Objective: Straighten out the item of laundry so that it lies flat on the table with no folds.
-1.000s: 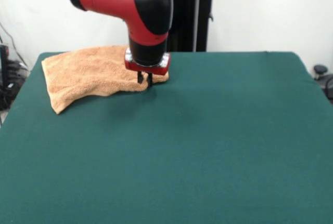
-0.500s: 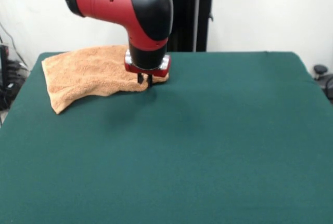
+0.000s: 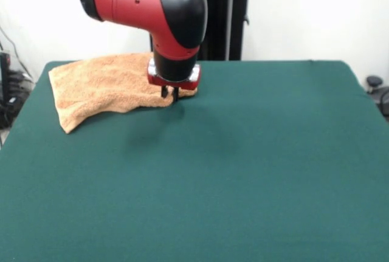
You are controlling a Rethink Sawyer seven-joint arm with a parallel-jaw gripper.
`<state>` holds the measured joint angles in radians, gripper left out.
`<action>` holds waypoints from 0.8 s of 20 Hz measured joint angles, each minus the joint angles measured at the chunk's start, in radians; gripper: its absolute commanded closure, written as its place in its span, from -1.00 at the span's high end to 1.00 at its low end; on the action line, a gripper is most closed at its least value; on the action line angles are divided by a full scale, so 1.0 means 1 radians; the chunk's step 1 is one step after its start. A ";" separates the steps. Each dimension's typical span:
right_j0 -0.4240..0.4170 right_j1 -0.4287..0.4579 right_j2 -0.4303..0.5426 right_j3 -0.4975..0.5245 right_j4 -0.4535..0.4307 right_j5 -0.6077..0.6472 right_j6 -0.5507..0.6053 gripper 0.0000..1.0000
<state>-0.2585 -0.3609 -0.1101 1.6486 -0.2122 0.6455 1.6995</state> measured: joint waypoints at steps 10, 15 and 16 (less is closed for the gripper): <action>0.020 0.005 -0.014 -0.007 -0.001 0.001 0.000 -1.00; 0.033 0.009 -0.022 -0.012 -0.001 0.002 0.000 -1.00; 0.035 0.009 -0.023 -0.012 -0.001 0.002 0.000 -1.00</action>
<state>-0.2239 -0.3523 -0.1332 1.6364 -0.2128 0.6476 1.6995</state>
